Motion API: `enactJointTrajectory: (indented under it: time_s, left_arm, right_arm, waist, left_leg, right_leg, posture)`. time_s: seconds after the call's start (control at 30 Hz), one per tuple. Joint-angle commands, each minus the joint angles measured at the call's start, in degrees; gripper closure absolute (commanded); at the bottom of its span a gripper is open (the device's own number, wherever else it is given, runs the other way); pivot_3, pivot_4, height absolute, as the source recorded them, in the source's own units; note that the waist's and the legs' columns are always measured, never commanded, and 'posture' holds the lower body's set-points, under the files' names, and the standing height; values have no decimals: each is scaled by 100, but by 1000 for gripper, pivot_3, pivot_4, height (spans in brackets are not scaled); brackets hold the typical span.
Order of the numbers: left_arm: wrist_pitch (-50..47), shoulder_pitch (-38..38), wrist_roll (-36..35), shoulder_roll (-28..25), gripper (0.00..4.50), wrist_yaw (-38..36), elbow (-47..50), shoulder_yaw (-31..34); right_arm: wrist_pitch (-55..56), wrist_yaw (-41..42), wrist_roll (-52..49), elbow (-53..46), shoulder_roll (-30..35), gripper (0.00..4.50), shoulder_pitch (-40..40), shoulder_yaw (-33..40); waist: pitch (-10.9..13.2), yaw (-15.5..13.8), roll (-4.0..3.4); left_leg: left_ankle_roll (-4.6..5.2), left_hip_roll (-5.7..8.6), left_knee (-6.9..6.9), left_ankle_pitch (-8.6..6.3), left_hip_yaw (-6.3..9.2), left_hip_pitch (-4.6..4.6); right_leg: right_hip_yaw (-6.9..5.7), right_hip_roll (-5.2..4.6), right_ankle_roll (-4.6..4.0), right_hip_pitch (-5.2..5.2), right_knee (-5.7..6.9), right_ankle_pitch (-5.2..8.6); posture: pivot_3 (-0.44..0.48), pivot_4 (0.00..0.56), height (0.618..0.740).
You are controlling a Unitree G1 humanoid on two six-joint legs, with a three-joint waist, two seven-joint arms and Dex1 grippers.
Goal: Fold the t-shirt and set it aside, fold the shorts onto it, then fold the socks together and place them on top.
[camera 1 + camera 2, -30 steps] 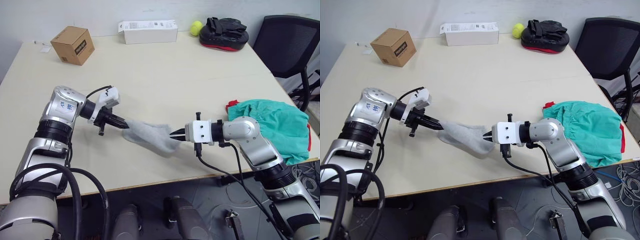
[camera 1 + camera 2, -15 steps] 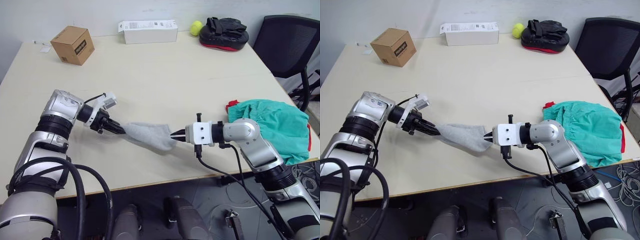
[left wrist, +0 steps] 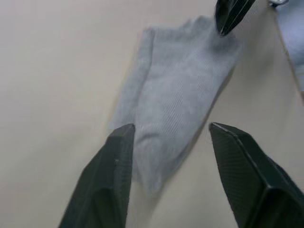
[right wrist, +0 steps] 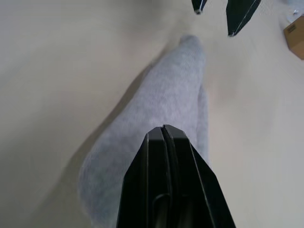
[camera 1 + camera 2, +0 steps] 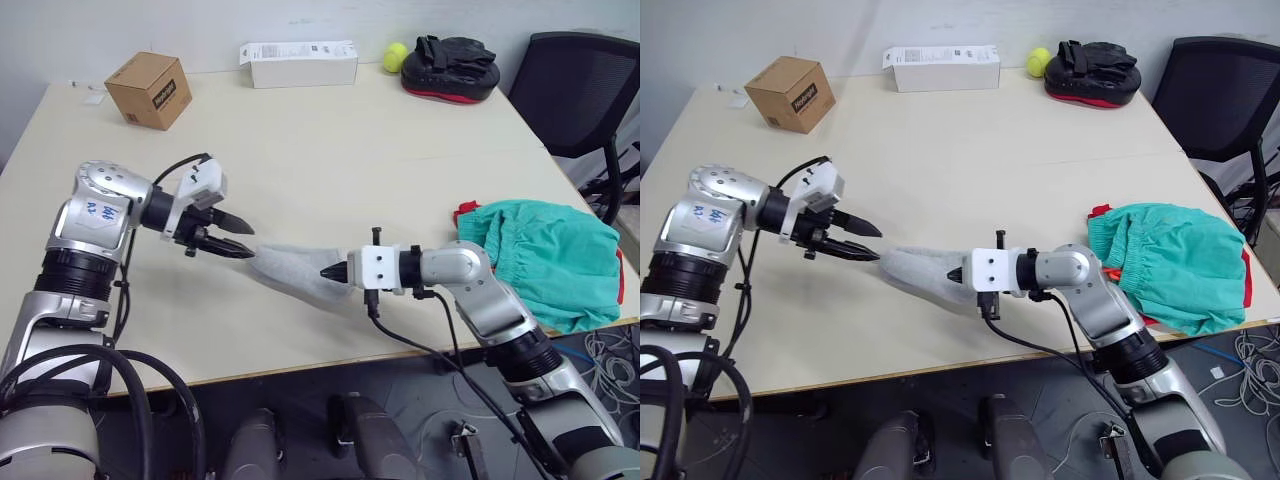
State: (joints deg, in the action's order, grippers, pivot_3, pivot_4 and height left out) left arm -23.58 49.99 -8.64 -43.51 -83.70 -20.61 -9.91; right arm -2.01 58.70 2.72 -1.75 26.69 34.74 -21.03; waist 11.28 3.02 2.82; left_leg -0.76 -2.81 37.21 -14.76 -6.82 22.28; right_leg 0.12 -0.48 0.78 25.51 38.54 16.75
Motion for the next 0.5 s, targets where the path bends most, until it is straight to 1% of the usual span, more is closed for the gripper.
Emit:
enactJointTrajectory:
  time_s: [0.03,0.13,0.17,0.3,0.37,0.5]
  left_arm:
    - [14,-273,-46,90,3262,240,629,-3]
    - [121,-484,207,241,4253,504,841,-252]
    - [153,-525,315,307,4479,608,843,-366]
    - [437,-486,989,610,4479,1336,491,-767]
    - [686,-433,1243,660,4479,1547,285,-897]
    - [899,-274,1320,800,4479,1700,-69,-899]
  right_arm:
    - [-82,-223,191,118,-208,4500,163,-128]
    - [-4,-448,518,557,-372,4500,238,-332]
    - [1,-517,615,698,-410,4500,258,-375]
    - [110,-661,928,1165,-419,4500,313,-491]
    - [157,-668,1029,1319,-328,4500,319,-496]
    - [277,-777,1140,1567,-116,4500,369,-377]
  waist:
    - [0,9,0]
    - [-1,6,1]
    - [-1,4,1]
    - [-1,0,1]
    - [-2,-2,2]
    - [-4,-2,0]
  left_leg:
    - [-1,-1,0,1,0,0]
    - [-3,-1,-1,2,1,-2]
    - [-4,-1,-1,2,1,-2]
    - [1,2,1,1,-1,0]
    - [3,3,1,-1,-1,-2]
    - [5,3,-1,-2,-1,-9]
  right_leg:
    - [0,1,0,0,1,0]
    - [0,4,0,1,3,0]
    - [0,4,0,1,2,0]
    - [3,2,0,0,1,0]
    - [4,2,0,-1,1,0]
    - [4,2,0,-4,4,0]
  posture:
    - [0,150,740]
    - [0,150,740]
    - [0,150,740]
    - [0,150,740]
    - [0,150,740]
    - [0,150,740]
